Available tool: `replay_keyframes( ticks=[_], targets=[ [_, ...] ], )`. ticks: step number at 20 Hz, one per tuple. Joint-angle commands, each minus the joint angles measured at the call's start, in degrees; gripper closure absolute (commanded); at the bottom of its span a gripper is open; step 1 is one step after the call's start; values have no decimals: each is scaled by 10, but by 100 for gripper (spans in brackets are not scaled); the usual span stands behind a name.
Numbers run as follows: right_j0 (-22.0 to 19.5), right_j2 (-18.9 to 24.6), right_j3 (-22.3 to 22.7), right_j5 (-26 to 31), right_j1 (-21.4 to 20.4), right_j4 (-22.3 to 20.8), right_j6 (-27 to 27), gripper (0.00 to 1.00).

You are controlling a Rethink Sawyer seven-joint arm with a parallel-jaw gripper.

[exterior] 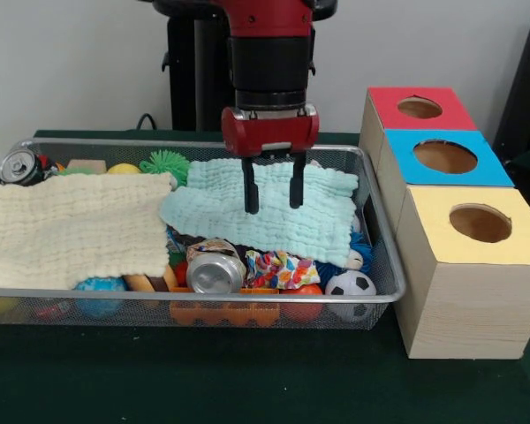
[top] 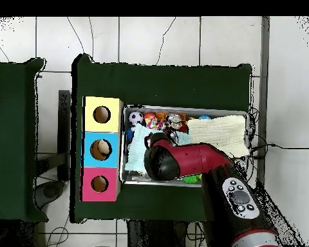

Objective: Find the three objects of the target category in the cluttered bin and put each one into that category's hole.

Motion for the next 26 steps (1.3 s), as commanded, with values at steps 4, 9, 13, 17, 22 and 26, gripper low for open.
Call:
replay_keyframes(
  ticks=[4,9,13,17,22,26],
  targets=[
    [9,39,-79,-10,66,-10,30,0],
    [9,40,-85,-18,77,-13,34,0],
    [9,36,-81,-29,80,-15,40,0],
    [9,32,-82,-47,90,-17,48,0],
    [11,25,-88,-59,103,-18,51,0],
    [15,19,-94,-76,122,-19,55,0]
  ],
)
